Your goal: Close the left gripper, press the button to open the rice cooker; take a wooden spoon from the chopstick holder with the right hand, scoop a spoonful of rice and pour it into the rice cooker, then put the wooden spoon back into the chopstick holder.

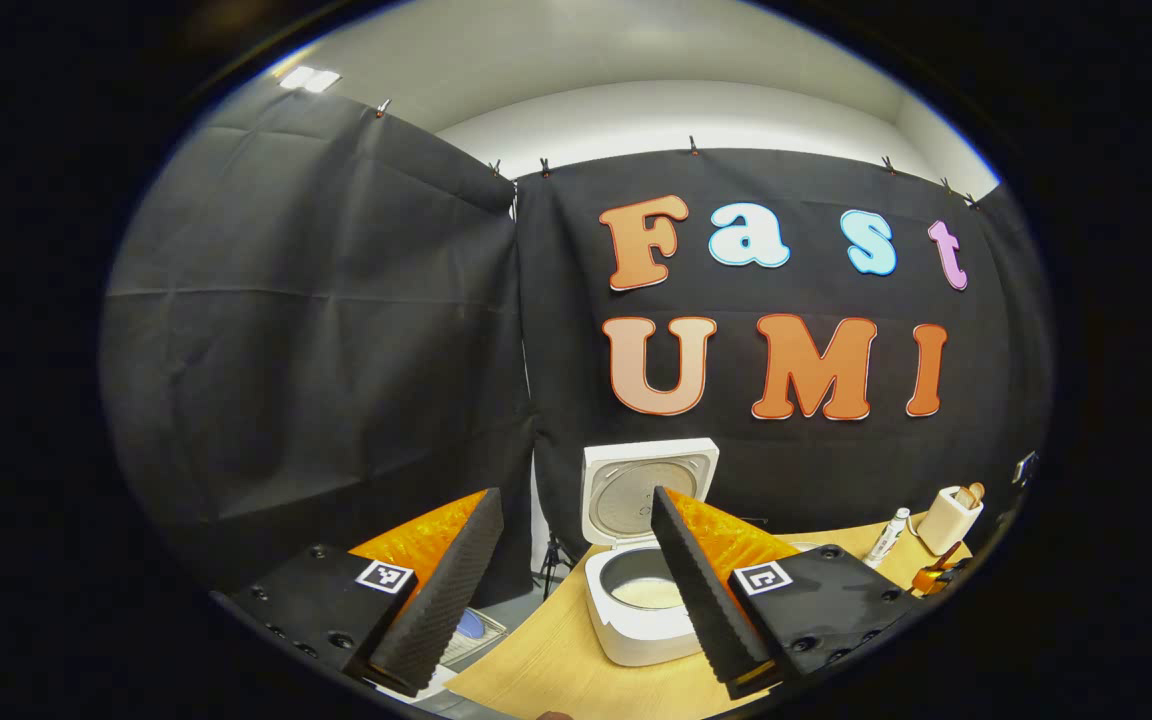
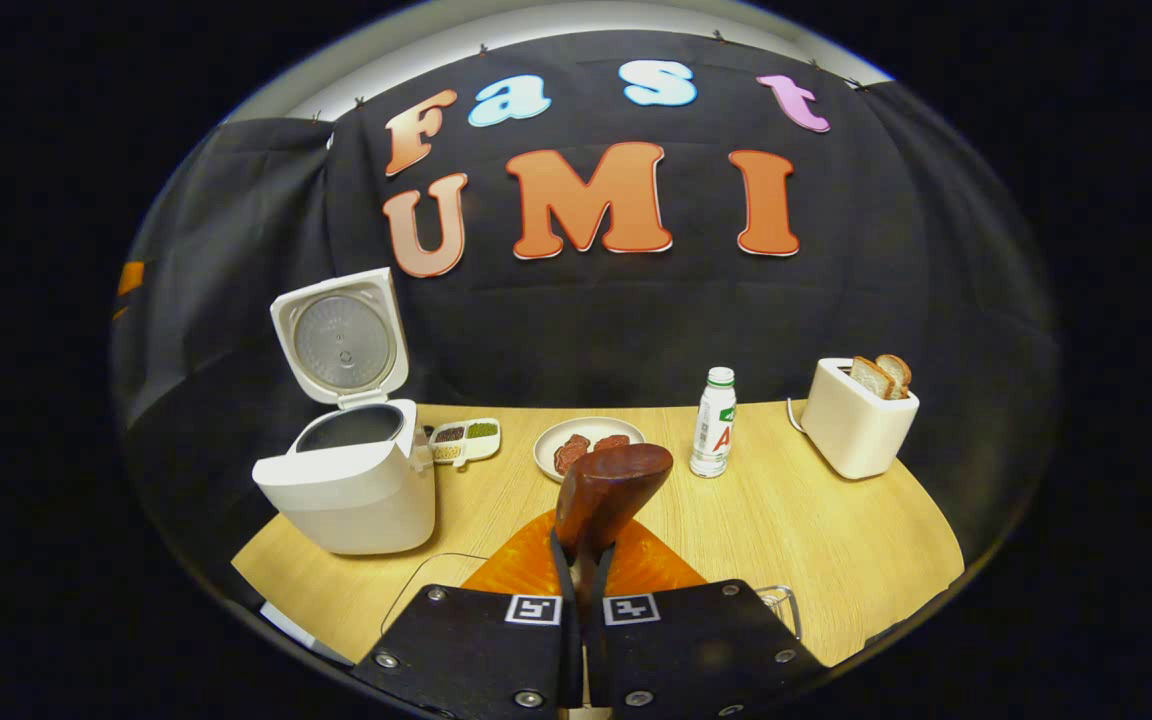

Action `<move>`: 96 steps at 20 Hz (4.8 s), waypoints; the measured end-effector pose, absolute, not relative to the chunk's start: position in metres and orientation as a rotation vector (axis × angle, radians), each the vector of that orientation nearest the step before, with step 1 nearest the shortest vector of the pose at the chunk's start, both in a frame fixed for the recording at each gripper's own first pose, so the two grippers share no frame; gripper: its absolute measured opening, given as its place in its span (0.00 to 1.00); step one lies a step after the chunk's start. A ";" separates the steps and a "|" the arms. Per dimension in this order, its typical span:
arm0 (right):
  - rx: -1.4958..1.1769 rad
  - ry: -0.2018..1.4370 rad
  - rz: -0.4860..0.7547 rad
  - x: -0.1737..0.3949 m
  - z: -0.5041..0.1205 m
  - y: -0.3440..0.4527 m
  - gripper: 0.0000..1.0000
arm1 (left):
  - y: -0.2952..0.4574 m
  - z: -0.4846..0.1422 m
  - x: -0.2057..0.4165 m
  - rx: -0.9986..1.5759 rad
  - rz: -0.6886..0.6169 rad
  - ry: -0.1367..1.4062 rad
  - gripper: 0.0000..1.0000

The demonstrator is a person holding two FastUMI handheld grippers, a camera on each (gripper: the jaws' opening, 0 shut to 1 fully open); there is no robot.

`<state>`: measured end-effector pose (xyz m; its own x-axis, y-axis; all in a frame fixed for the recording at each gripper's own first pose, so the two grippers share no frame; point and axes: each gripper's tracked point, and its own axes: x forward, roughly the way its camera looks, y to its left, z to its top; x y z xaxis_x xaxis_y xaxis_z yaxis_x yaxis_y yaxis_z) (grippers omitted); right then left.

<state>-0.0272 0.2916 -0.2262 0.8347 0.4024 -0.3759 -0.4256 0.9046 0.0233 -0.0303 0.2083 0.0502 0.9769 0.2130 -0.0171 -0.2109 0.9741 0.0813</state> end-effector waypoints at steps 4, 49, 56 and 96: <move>-0.201 0.380 0.481 -0.023 -0.260 0.309 0.01 | 0.217 0.035 -0.029 0.077 0.227 0.062 1.00; 0.916 0.832 0.270 -0.025 -0.265 0.306 0.01 | 0.211 -0.009 -0.009 0.041 0.187 0.154 1.00; 0.925 0.815 0.348 0.004 -0.220 0.358 0.01 | 0.220 -0.016 -0.002 0.040 0.196 0.164 1.00; 0.485 0.562 0.602 0.087 -0.114 0.627 0.01 | 0.249 -0.037 -0.036 -0.017 0.222 0.206 1.00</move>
